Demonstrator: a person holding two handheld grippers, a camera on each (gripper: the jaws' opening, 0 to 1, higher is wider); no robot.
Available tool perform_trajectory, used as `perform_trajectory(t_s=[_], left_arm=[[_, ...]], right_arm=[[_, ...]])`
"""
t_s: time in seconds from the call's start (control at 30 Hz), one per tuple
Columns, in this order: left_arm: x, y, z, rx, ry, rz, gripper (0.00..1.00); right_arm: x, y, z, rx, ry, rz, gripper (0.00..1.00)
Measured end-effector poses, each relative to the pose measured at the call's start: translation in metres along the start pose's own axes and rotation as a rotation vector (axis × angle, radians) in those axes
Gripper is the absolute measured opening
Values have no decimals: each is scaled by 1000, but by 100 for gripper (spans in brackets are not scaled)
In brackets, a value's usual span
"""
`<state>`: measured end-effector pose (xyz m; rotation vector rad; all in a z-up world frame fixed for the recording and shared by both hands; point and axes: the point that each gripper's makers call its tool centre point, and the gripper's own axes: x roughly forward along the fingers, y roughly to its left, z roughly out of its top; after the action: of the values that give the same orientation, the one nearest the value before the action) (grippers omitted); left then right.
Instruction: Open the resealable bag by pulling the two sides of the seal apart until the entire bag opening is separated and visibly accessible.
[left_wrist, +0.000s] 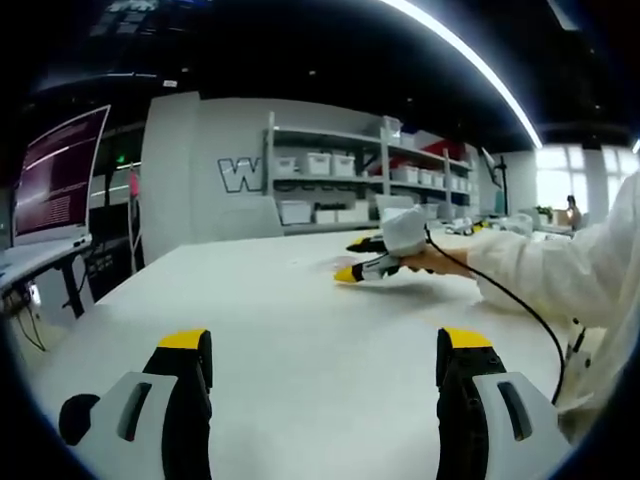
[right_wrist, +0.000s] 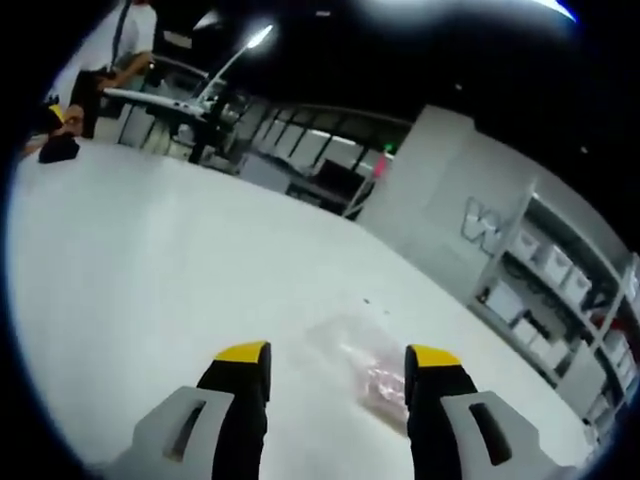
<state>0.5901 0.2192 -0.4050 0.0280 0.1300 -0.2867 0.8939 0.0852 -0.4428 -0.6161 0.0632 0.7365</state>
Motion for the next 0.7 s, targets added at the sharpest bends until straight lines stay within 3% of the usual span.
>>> perform_trajectory(t_s=[0.7], left_arm=[[2,1,-4,-3,3,-6,92]], right_arm=[[11,5,1,-44,8,8,44]])
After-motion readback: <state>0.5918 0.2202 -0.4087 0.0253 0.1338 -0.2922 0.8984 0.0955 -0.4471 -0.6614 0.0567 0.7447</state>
